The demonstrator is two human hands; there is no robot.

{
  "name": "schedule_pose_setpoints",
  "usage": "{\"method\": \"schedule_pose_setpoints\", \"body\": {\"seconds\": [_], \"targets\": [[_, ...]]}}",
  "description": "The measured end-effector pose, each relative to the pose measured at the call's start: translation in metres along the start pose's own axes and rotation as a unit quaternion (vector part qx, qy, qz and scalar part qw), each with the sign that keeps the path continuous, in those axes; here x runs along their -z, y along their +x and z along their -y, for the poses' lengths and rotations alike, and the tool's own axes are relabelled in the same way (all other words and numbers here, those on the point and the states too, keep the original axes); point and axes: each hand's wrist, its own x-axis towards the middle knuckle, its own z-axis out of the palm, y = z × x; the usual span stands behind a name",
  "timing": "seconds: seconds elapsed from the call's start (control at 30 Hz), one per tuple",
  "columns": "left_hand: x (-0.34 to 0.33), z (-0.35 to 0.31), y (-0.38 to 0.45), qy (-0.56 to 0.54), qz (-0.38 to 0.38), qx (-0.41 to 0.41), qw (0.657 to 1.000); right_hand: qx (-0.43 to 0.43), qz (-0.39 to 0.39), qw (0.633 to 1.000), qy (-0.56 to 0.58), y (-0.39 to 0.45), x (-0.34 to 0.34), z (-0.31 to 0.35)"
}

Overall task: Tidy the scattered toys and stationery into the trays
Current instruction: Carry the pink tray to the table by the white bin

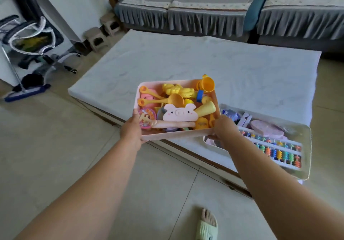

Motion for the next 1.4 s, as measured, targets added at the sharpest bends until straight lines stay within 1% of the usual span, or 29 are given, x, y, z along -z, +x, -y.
{"method": "schedule_pose_setpoints", "body": {"seconds": [0.03,0.07,0.1,0.13,0.17,0.2,0.23,0.27,0.3,0.37,0.4,0.5,0.63,0.73,0.83,0.9,1.1,1.23,1.33,1.4], "targets": [[0.001,-0.005,0.016,0.001,-0.006,-0.006,1.0,-0.001,-0.007,0.999,-0.033,0.008,-0.012,0.008],[0.002,-0.009,0.034,0.003,-0.009,-0.007,1.0,0.012,0.001,0.999,-0.043,0.02,-0.024,0.014],[0.003,-0.011,0.048,0.006,-0.015,-0.01,1.0,-0.024,-0.002,0.999,-0.046,0.027,-0.036,0.019],[0.004,-0.013,0.06,0.014,-0.018,-0.012,1.0,-0.029,0.02,0.999,-0.025,0.034,-0.046,0.022],[0.006,-0.014,0.074,0.024,-0.02,-0.013,0.999,-0.045,0.021,0.999,0.004,0.038,-0.056,0.027],[0.005,-0.014,0.085,0.032,-0.019,-0.013,0.999,-0.064,0.03,0.997,0.004,0.046,-0.066,0.028],[0.005,-0.013,0.095,0.039,-0.015,-0.015,0.999,-0.064,0.018,0.998,0.002,0.05,-0.075,0.027],[0.004,-0.012,0.104,0.047,-0.012,-0.016,0.999,-0.064,0.015,0.997,-0.028,0.055,-0.083,0.026],[0.002,-0.01,0.115,0.06,-0.01,-0.018,0.998,-0.074,0.003,0.996,-0.056,0.059,-0.09,0.025],[-0.001,-0.006,0.13,0.082,-0.009,-0.025,0.996,-0.115,-0.017,0.992,-0.054,0.067,-0.101,0.018],[-0.004,-0.004,0.135,0.088,-0.005,-0.026,0.996,-0.127,-0.011,0.99,-0.066,0.071,-0.105,0.016],[-0.017,0.003,0.152,0.111,0.024,-0.022,0.993,-0.177,-0.009,0.977,-0.121,0.079,-0.116,0.013],[-0.031,0.011,0.176,0.133,0.066,-0.012,0.989,-0.196,-0.027,0.967,-0.162,0.087,-0.123,0.012],[-0.038,0.014,0.198,0.133,0.092,0.002,0.987,-0.214,-0.011,0.958,-0.189,0.089,-0.129,0.016],[-0.043,0.015,0.215,0.145,0.125,0.005,0.981,-0.248,-0.016,0.943,-0.22,0.087,-0.132,0.02],[-0.047,0.016,0.221,0.157,0.145,0.014,0.977,-0.247,-0.021,0.94,-0.233,0.08,-0.135,0.023],[-0.057,0.014,0.227,0.144,0.195,0.045,0.969,-0.271,-0.075,0.941,-0.187,0.071,-0.152,0.025],[-0.06,0.018,0.232,0.199,0.229,0.038,0.952,-0.289,-0.112,0.934,-0.18,0.061,-0.15,0.025],[-0.063,0.022,0.23,0.221,0.246,0.032,0.943,-0.288,-0.129,0.936,-0.155,0.052,-0.152,0.024],[-0.063,0.022,0.23,0.224,0.249,0.031,0.942,-0.273,-0.136,0.938,-0.163,0.047,-0.159,0.025]]}}
